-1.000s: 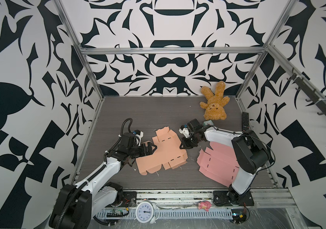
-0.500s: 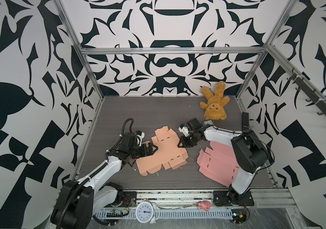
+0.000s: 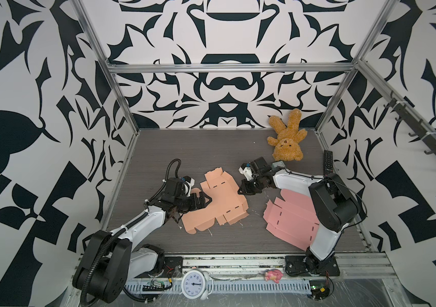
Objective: Fold the paper box
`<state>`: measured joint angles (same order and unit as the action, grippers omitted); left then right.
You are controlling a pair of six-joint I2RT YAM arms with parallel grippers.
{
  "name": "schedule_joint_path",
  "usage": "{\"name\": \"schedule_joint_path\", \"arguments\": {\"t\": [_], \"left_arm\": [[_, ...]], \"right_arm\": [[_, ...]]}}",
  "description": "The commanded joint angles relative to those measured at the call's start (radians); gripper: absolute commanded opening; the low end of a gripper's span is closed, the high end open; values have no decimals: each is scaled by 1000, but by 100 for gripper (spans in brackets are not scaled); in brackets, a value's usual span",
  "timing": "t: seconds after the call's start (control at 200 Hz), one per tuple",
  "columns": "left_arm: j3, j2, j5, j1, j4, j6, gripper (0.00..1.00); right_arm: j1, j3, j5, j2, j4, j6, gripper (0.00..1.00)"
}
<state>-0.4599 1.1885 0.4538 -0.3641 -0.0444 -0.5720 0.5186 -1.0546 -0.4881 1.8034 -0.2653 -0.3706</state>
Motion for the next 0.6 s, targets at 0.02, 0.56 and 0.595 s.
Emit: {"name": "schedule_joint_path", "arguments": {"t": [0.02,0.56,0.595], "left_arm": [[-17,7,22,3,14,11,99],[-184,206,72,2,85,1,25],[-201,227,75,2,89,1,22]], "right_arm": [[16,-33,11,-31,-50,47,8],[137,-61,164,-120,-157,105,4],[141,-57,166,-127,-153,102,4]]}}
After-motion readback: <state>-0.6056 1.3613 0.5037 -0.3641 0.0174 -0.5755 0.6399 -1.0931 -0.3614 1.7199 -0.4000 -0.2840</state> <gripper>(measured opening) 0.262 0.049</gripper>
